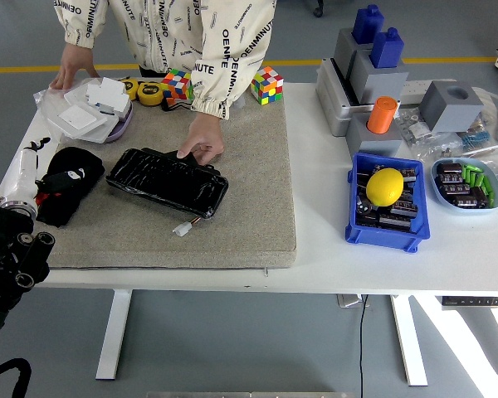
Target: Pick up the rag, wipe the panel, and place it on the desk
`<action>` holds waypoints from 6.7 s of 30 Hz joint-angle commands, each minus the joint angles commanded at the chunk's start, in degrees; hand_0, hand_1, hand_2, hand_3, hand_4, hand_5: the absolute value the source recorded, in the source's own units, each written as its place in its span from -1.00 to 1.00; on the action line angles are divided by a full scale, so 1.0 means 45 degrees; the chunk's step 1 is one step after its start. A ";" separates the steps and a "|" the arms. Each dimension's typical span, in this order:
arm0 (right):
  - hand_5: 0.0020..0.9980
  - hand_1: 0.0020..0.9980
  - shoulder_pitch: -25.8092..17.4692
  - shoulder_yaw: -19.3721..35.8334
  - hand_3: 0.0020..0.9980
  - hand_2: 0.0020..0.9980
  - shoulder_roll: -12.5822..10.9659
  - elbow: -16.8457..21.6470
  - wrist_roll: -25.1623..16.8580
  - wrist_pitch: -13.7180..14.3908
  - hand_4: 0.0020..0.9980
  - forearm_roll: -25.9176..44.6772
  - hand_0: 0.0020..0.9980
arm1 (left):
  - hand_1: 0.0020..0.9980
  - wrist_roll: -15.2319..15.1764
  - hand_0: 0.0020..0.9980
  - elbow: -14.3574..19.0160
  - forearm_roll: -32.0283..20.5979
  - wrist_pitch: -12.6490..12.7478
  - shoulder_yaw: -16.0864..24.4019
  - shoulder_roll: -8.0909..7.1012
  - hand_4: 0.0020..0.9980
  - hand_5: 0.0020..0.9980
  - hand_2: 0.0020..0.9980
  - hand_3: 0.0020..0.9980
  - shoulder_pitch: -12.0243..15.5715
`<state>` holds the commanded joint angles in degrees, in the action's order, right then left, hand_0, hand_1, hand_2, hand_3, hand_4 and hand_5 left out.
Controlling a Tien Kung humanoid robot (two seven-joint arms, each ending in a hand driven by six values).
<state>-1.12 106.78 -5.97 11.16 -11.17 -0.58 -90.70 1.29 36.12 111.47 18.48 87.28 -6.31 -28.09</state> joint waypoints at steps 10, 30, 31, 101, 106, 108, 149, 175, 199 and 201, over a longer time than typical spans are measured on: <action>-0.28 0.13 0.0057 -0.0190 0.04 -0.01 -0.0002 0.0031 -0.0004 -0.0002 0.77 0.0153 0.08 | 0.12 -0.0503 0.03 -0.0582 -0.0501 0.0384 -0.0289 0.0133 0.69 -1.00 0.19 0.24 -0.0313; -0.28 0.12 0.0085 -0.0314 0.04 -0.01 -0.0059 0.0023 -0.0016 0.0019 0.76 0.0161 0.08 | -0.13 -0.1037 -0.43 -0.0961 -0.0377 0.1076 -0.0039 0.0007 0.34 -1.00 -0.03 0.15 -0.0446; -0.28 0.12 0.0074 -0.0326 0.04 -0.01 -0.0065 0.0020 -0.0016 0.0019 0.76 0.0146 0.09 | -0.17 -0.1102 -0.44 -0.0650 -0.0516 0.1109 0.0005 -0.0055 0.36 -1.00 -0.11 0.13 -0.0306; -0.28 0.12 -0.0029 -0.0435 0.04 -0.01 0.0029 0.0115 -0.0127 0.0051 0.77 0.0339 0.08 | -0.27 0.0802 -0.49 0.4633 -0.1840 0.0819 -0.8629 -0.0189 0.39 -1.00 -0.20 0.13 -0.0431; -0.28 0.12 -0.0024 -0.0412 0.04 -0.01 0.0035 0.0115 -0.0137 0.0049 0.77 0.0338 0.08 | -0.28 0.0919 -0.50 0.5111 -0.2038 0.0771 -0.9162 -0.0260 0.40 -1.00 -0.20 0.13 -0.0419; -0.28 0.12 -0.0030 -0.0422 0.04 -0.01 0.0032 0.0118 -0.0141 0.0044 0.77 0.0343 0.08 | -0.28 0.0963 -0.50 0.5267 -0.2121 0.0746 -0.9334 -0.0279 0.40 -1.00 -0.20 0.13 -0.0424; -0.28 0.12 -0.0057 -0.0550 0.04 -0.01 0.0046 0.0148 -0.0143 0.0064 0.77 0.0457 0.08 | -0.32 -0.0006 -0.54 0.0103 -0.1264 0.1763 -0.4929 -0.0121 0.42 -1.00 -0.22 0.13 -0.1356; -0.28 0.12 -0.0016 -0.0761 0.04 -0.01 -0.0040 0.0157 -0.0159 0.0047 0.77 0.0547 0.08 | -0.36 0.1039 -0.55 0.2112 -0.1757 0.1489 -0.7290 -0.0583 0.42 -1.00 -0.23 0.13 -0.1032; -0.29 0.12 -0.0055 -0.0730 0.04 -0.01 -0.0031 0.0165 -0.0163 0.0044 0.77 0.0521 0.08 | -0.37 0.1691 -0.56 0.5692 -0.2766 0.1203 -1.0838 -0.0836 0.42 -1.00 -0.23 0.13 -0.0695; -0.29 0.12 -0.0055 -0.0738 0.04 -0.01 -0.0035 0.0165 -0.0162 0.0046 0.77 0.0528 0.08 | -0.37 0.1734 -0.56 0.5836 -0.2767 0.1183 -1.0944 -0.0817 0.42 -1.00 -0.23 0.13 -0.0704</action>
<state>-1.37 103.46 -6.13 11.90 -11.90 -0.38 -88.32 9.10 62.38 99.02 23.81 38.04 -9.98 -31.26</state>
